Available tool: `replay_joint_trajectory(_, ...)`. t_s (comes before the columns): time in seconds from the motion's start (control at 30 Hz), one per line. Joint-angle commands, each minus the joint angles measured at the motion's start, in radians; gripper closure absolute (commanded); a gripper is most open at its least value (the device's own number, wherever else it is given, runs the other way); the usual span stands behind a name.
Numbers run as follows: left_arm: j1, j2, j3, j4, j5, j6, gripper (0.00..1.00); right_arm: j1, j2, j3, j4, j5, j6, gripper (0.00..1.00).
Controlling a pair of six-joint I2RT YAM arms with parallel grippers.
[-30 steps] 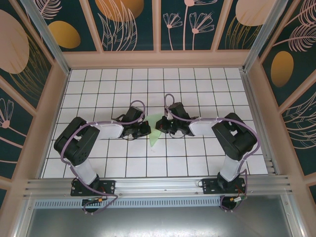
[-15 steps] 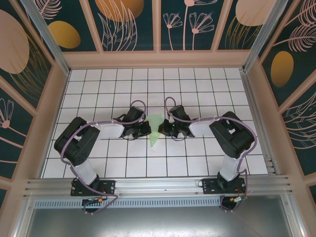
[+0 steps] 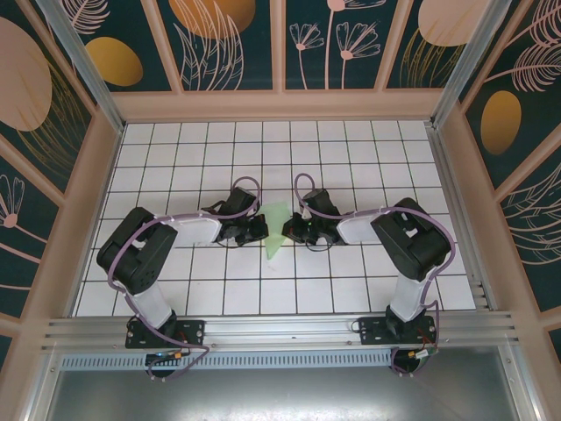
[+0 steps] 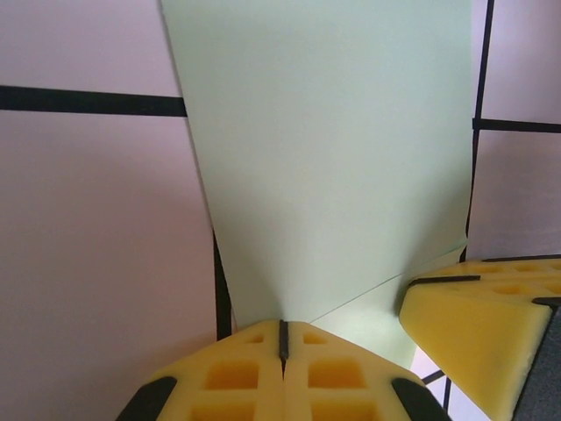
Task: Fold a paper plane with a square sheet of paper (pick it up from the middle)
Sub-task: Third fold the triangle at the center of the table.
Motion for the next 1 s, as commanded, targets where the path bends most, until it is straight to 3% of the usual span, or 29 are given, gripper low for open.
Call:
replay_joint_trajectory(0.0,0.002,-0.095,-0.005,-0.015,-0.006,-0.036,0.85,-0.007,0.039,-0.034,-0.045,0.048,0.016,1.00)
replay_joint_trajectory(0.1,0.002,-0.163,-0.050,0.025,0.039,-0.083,0.79,-0.006,0.040,-0.030,-0.049,0.048,0.019,1.00)
replay_joint_trajectory(0.37,-0.036,-0.266,-0.113,0.088,0.100,-0.153,0.79,0.002,0.050,-0.020,-0.058,0.048,0.019,1.00)
replay_joint_trajectory(0.67,-0.137,-0.102,-0.046,0.088,0.069,-0.168,0.88,0.007,0.059,-0.016,-0.059,0.045,0.022,1.00)
replay_joint_trajectory(0.97,-0.144,-0.052,-0.046,0.056,0.000,-0.168,0.90,0.008,0.059,-0.017,-0.066,0.045,0.017,1.00)
